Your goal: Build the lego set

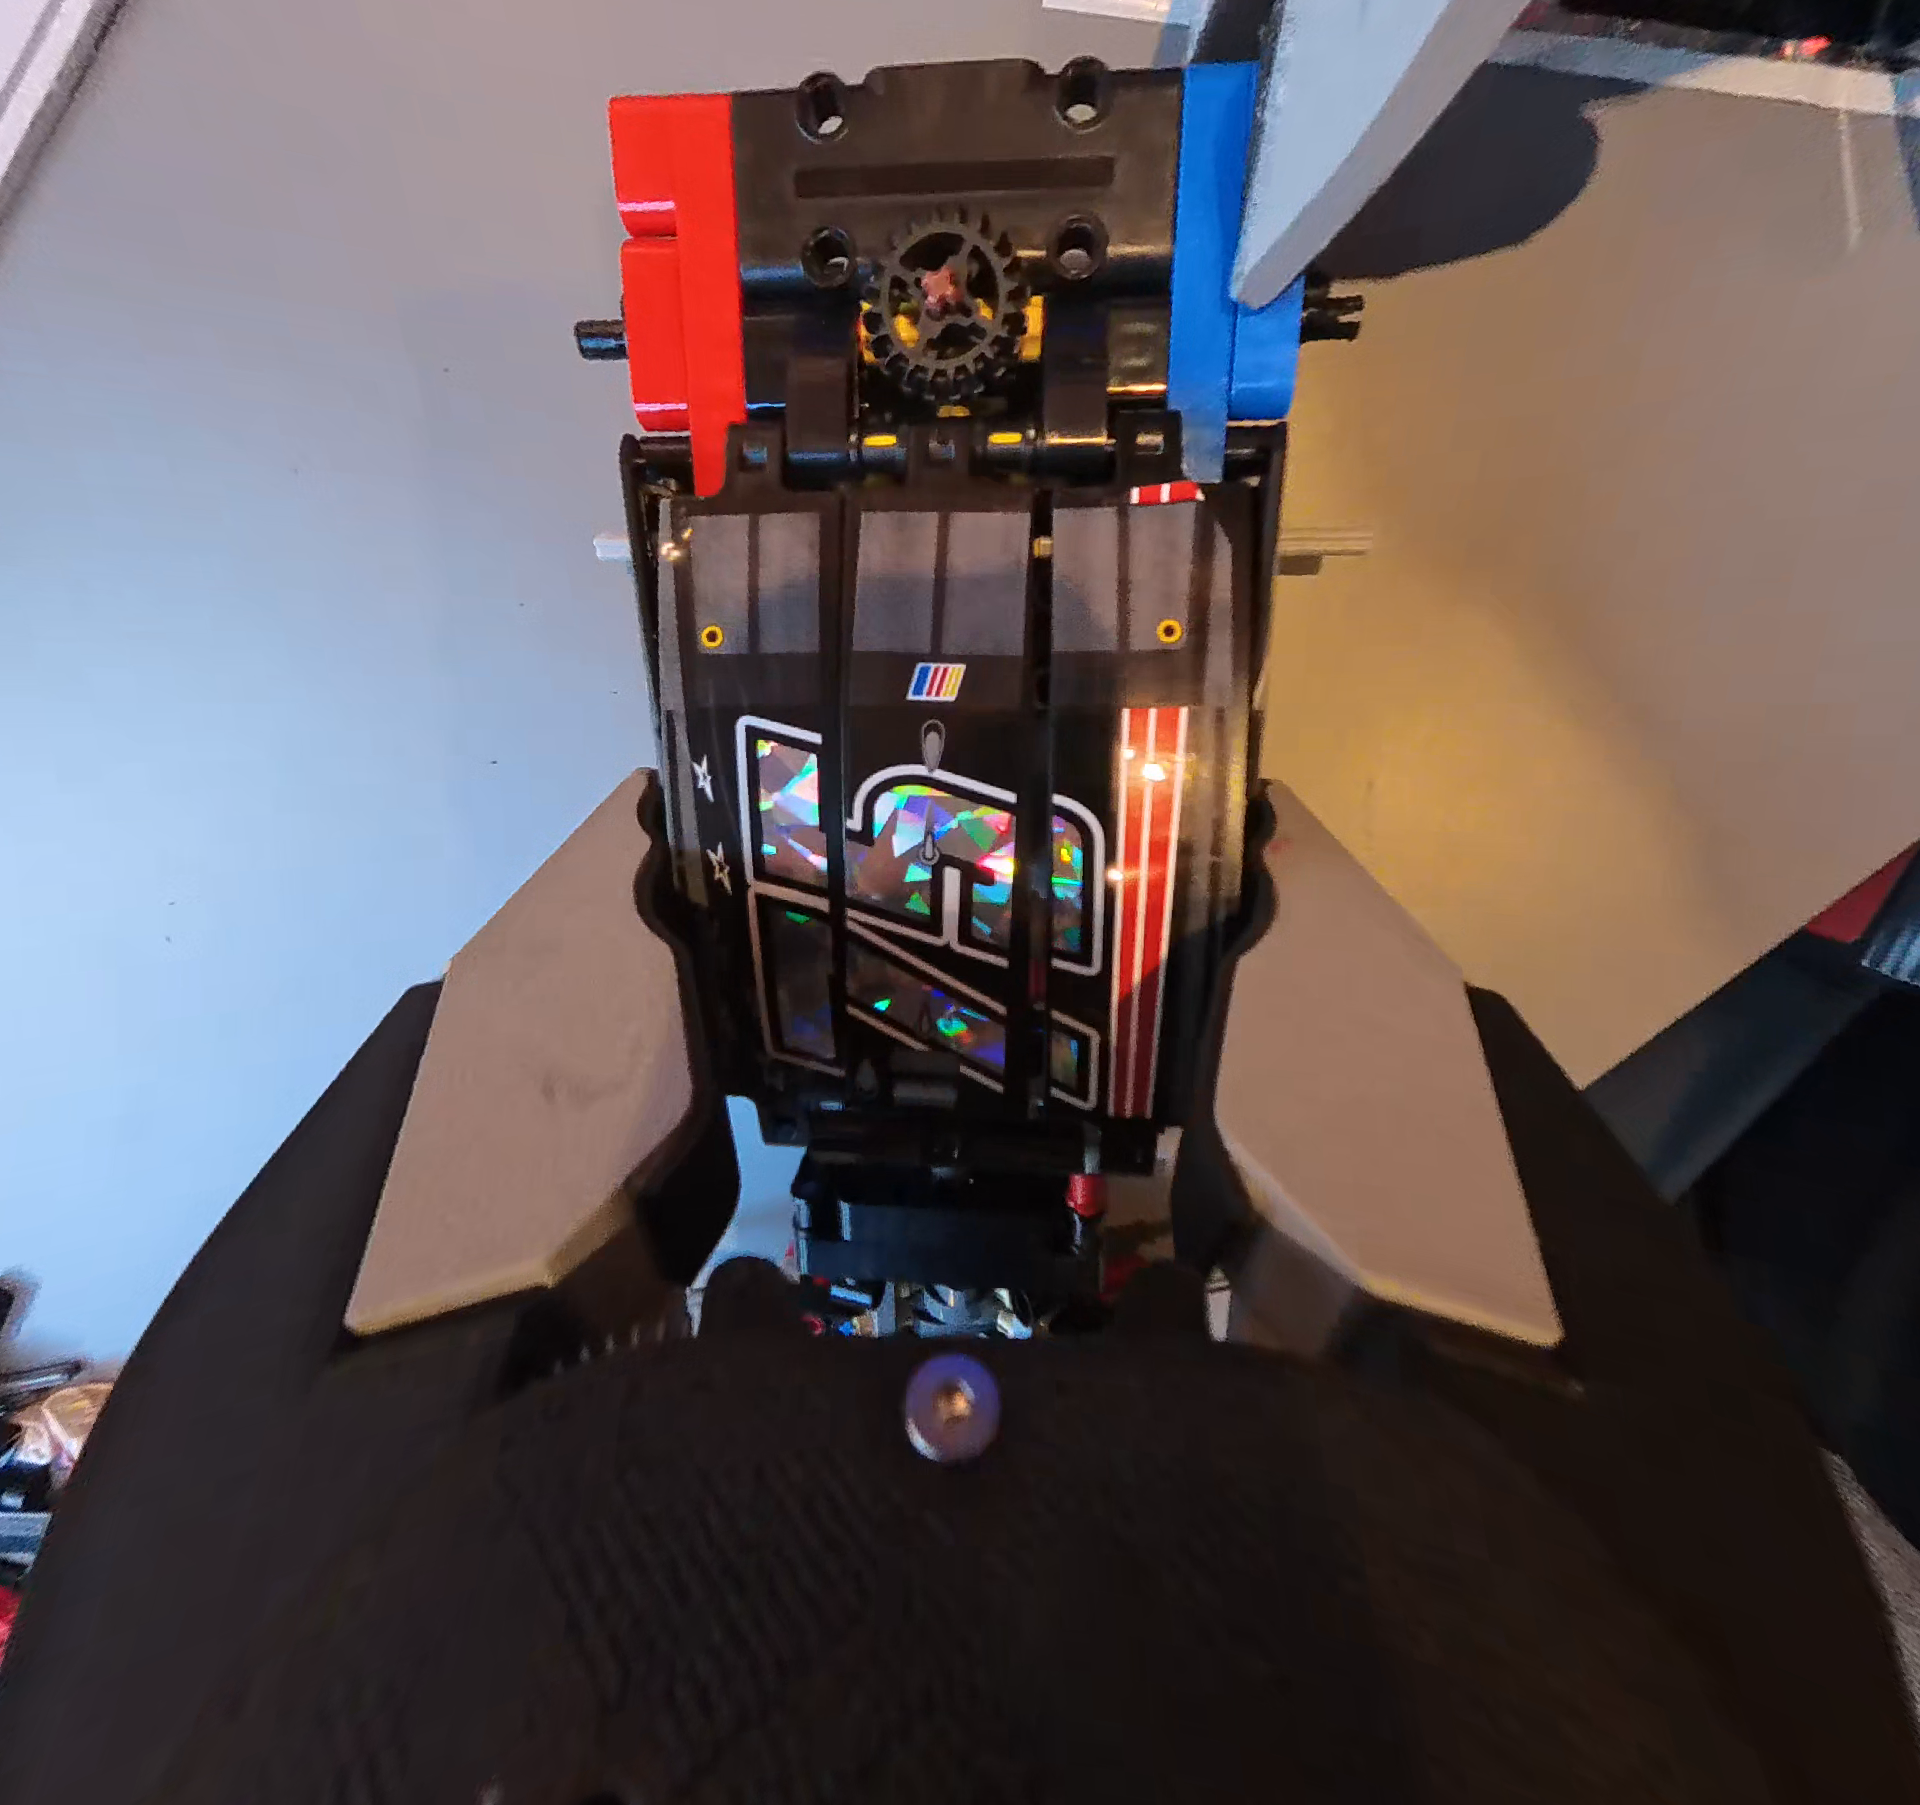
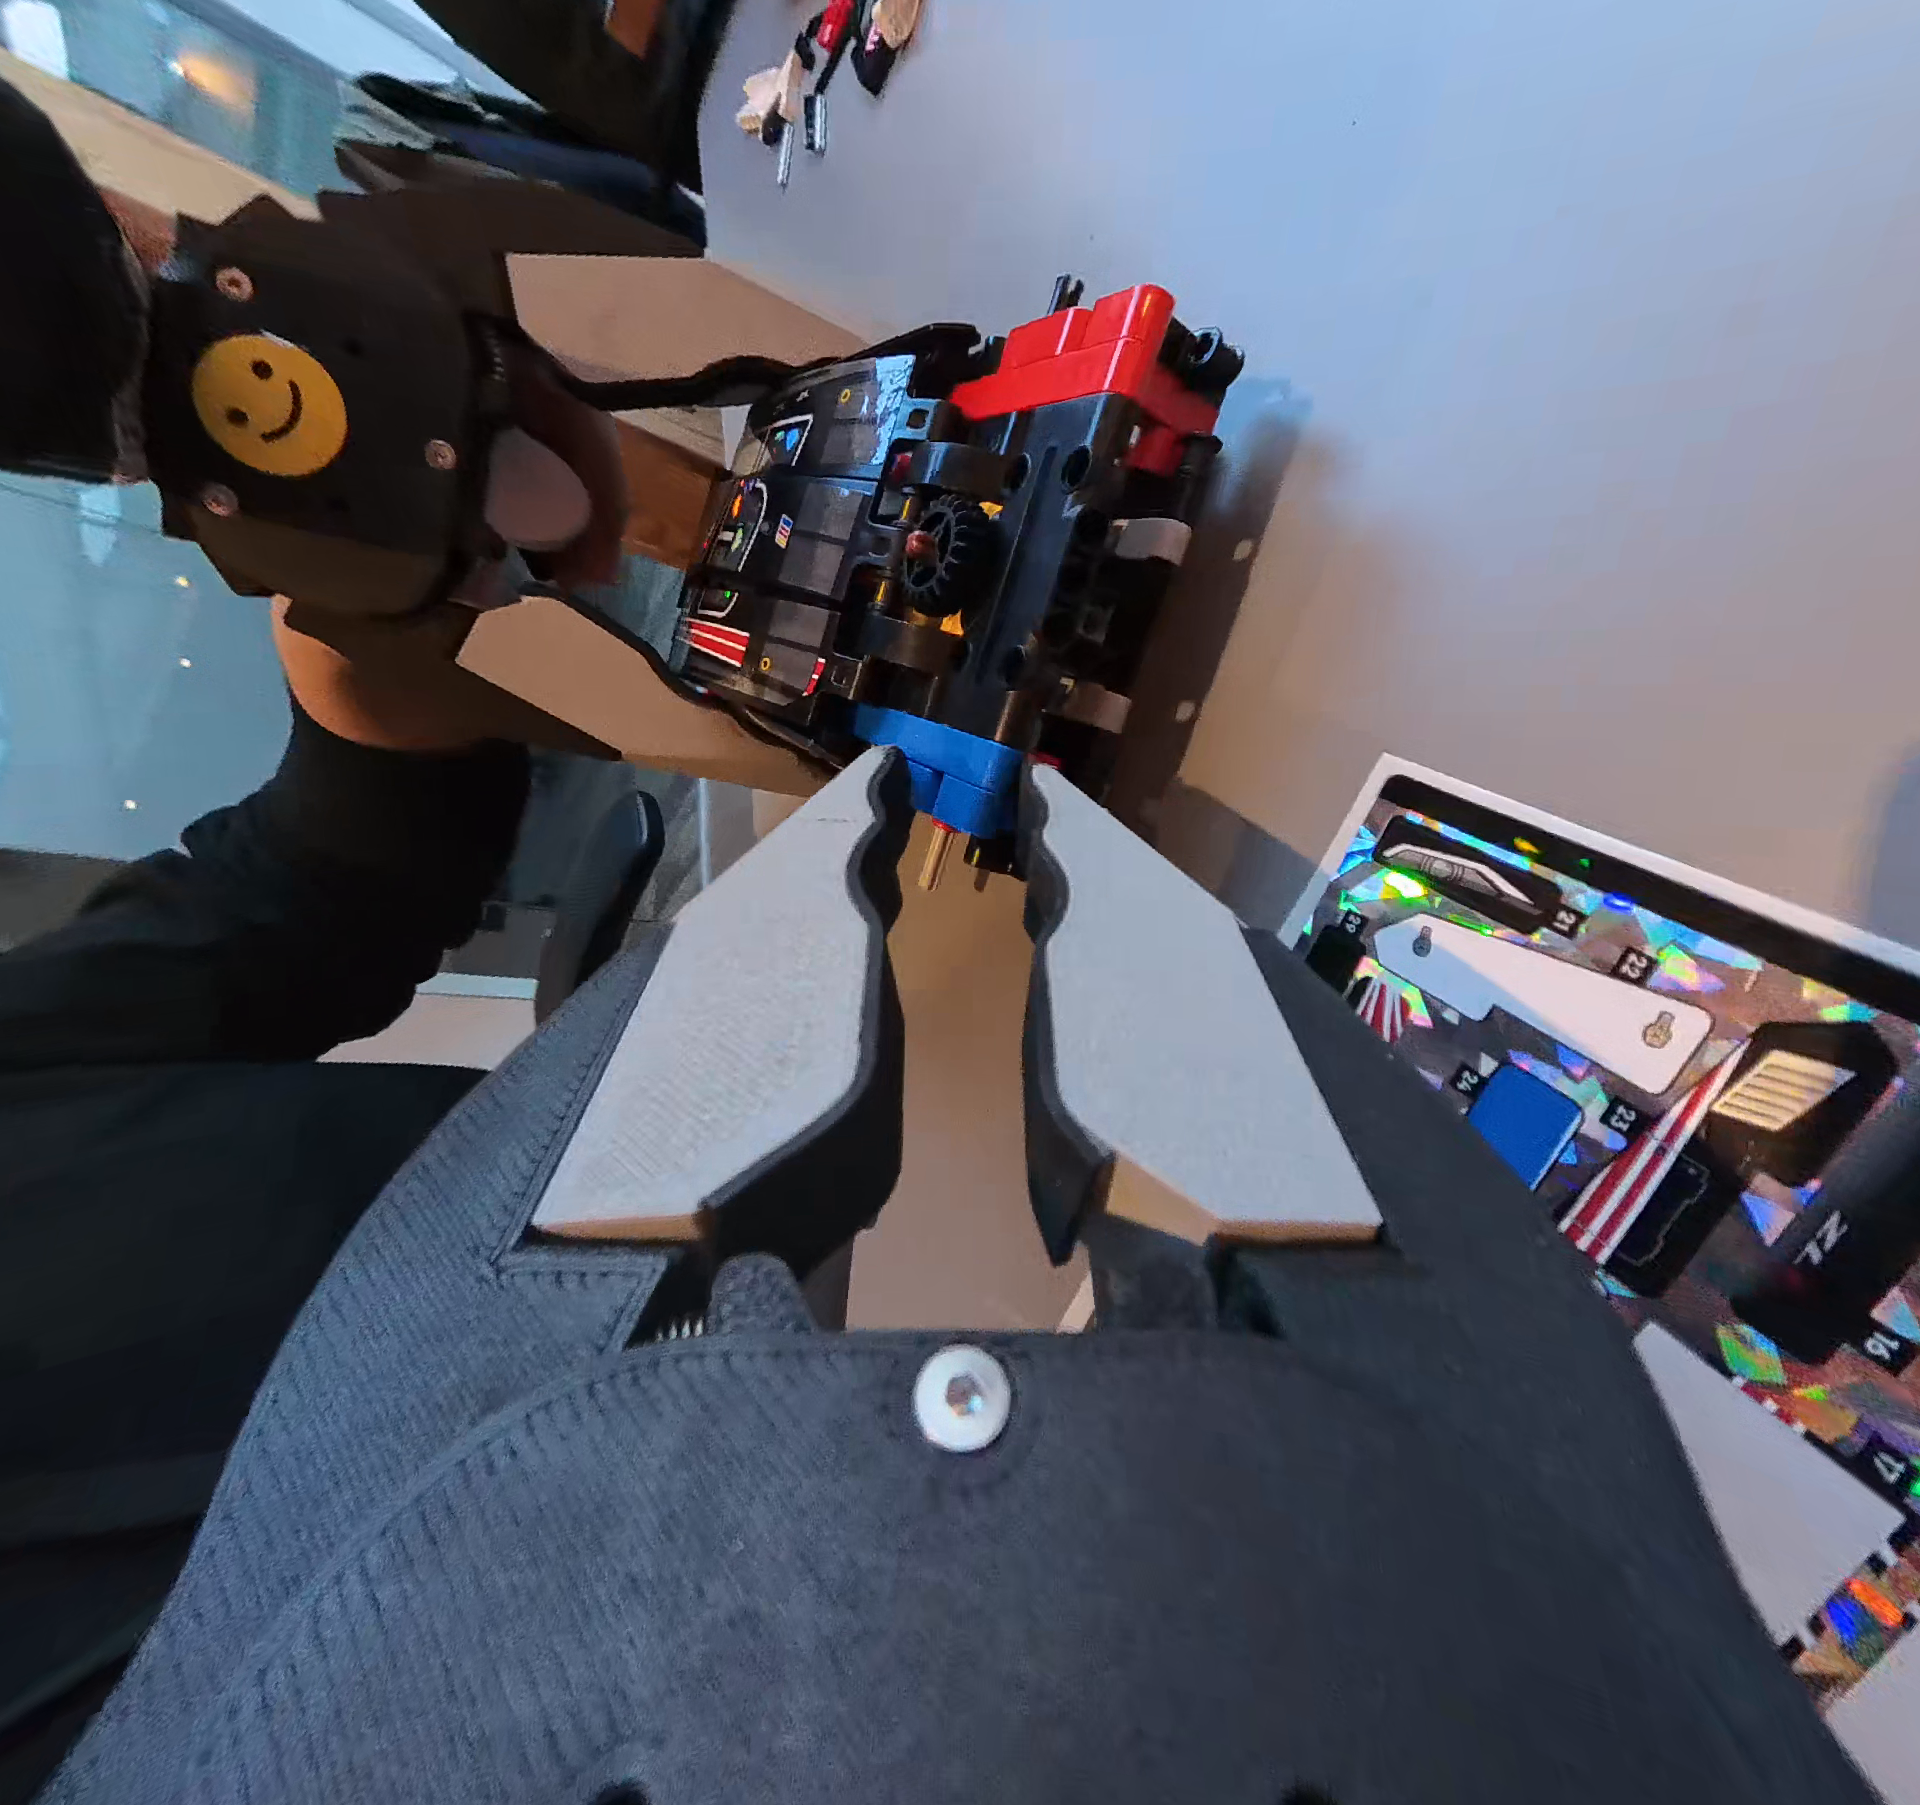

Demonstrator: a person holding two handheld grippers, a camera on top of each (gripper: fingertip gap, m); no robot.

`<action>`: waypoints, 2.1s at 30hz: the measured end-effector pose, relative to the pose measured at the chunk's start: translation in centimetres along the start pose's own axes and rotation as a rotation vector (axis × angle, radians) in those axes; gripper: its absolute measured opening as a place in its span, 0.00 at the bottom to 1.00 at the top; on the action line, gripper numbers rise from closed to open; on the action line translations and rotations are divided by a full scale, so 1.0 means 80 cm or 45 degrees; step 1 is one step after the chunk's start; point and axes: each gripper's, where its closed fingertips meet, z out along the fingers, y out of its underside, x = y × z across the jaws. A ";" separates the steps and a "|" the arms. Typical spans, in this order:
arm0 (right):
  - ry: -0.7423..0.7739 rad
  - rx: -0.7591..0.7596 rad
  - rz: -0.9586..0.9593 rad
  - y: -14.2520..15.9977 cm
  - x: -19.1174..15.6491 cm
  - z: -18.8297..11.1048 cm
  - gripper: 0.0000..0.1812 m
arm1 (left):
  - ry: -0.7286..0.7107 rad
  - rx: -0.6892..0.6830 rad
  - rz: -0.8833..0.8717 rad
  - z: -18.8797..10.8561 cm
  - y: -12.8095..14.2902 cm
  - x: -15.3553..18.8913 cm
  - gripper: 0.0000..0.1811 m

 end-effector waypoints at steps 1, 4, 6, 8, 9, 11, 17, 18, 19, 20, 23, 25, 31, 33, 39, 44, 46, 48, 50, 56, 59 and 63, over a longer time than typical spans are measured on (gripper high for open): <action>0.002 0.004 0.001 -0.001 0.000 0.000 0.09 | 0.004 0.010 -0.004 -0.001 -0.001 0.000 0.58; 0.010 0.042 0.000 -0.009 0.001 -0.003 0.12 | 0.042 0.023 -0.036 -0.001 -0.003 0.003 0.58; -0.020 0.062 0.026 -0.015 0.001 -0.004 0.16 | 0.041 0.019 -0.037 0.002 -0.003 0.003 0.58; -0.035 0.036 0.041 -0.016 0.004 -0.002 0.11 | 0.033 0.016 -0.035 0.003 -0.003 0.003 0.58; -0.029 0.025 0.036 -0.017 0.007 -0.001 0.06 | 0.030 0.018 -0.033 0.003 -0.002 0.002 0.58; -0.033 0.012 0.031 -0.019 0.007 0.000 0.06 | 0.026 0.031 -0.043 0.002 -0.003 0.000 0.57; -0.003 -0.014 -0.015 -0.033 -0.004 -0.005 0.05 | -0.028 0.069 -0.059 -0.010 -0.006 -0.007 0.57; 0.001 -0.018 -0.026 -0.037 -0.009 -0.007 0.05 | -0.043 0.084 -0.060 -0.015 -0.009 -0.010 0.57; 0.007 -0.023 -0.040 -0.041 -0.014 -0.009 0.05 | -0.051 0.100 -0.063 -0.020 -0.013 -0.011 0.58; 0.018 -0.030 -0.059 -0.046 -0.019 -0.010 0.05 | -0.057 0.115 -0.065 -0.025 -0.017 -0.012 0.58; 0.070 -0.048 -0.134 -0.063 -0.037 -0.014 0.05 | -0.088 0.151 -0.078 -0.036 -0.027 -0.019 0.59; 0.111 -0.064 -0.184 -0.074 -0.049 -0.015 0.05 | -0.105 0.146 -0.110 -0.037 -0.027 -0.026 0.61; 0.238 -0.147 -0.293 -0.094 -0.072 -0.004 0.06 | -0.035 0.227 -0.207 -0.046 -0.020 -0.036 0.61; 0.251 -0.152 -0.305 -0.101 -0.077 0.001 0.06 | 0.011 0.289 -0.247 -0.051 -0.020 -0.039 0.60; 0.219 -0.162 -0.242 -0.121 -0.079 0.010 0.05 | 0.001 0.362 -0.326 -0.056 -0.022 -0.054 0.60; 0.262 -0.164 -0.277 -0.147 -0.096 0.015 0.05 | -0.048 0.494 -0.432 -0.072 -0.029 -0.071 0.60; 0.306 -0.184 -0.338 -0.155 -0.110 0.018 0.05 | -0.068 0.553 -0.466 -0.083 -0.029 -0.075 0.60; 0.336 -0.199 -0.399 -0.163 -0.129 0.023 0.05 | -0.097 0.609 -0.496 -0.097 -0.026 -0.079 0.60; 0.363 -0.215 -0.469 -0.169 -0.151 0.030 0.05 | -0.139 0.664 -0.514 -0.113 -0.021 -0.082 0.59; 0.549 -0.257 -0.785 -0.174 -0.215 0.061 0.05 | -0.249 0.951 -0.621 -0.155 -0.002 -0.088 0.59; 0.610 -0.284 -0.933 -0.166 -0.246 0.084 0.05 | -0.322 1.153 -0.694 -0.178 0.015 -0.087 0.60; 0.615 -0.305 -1.101 -0.144 -0.290 0.124 0.06 | -0.357 1.450 -0.753 -0.206 0.049 -0.079 0.59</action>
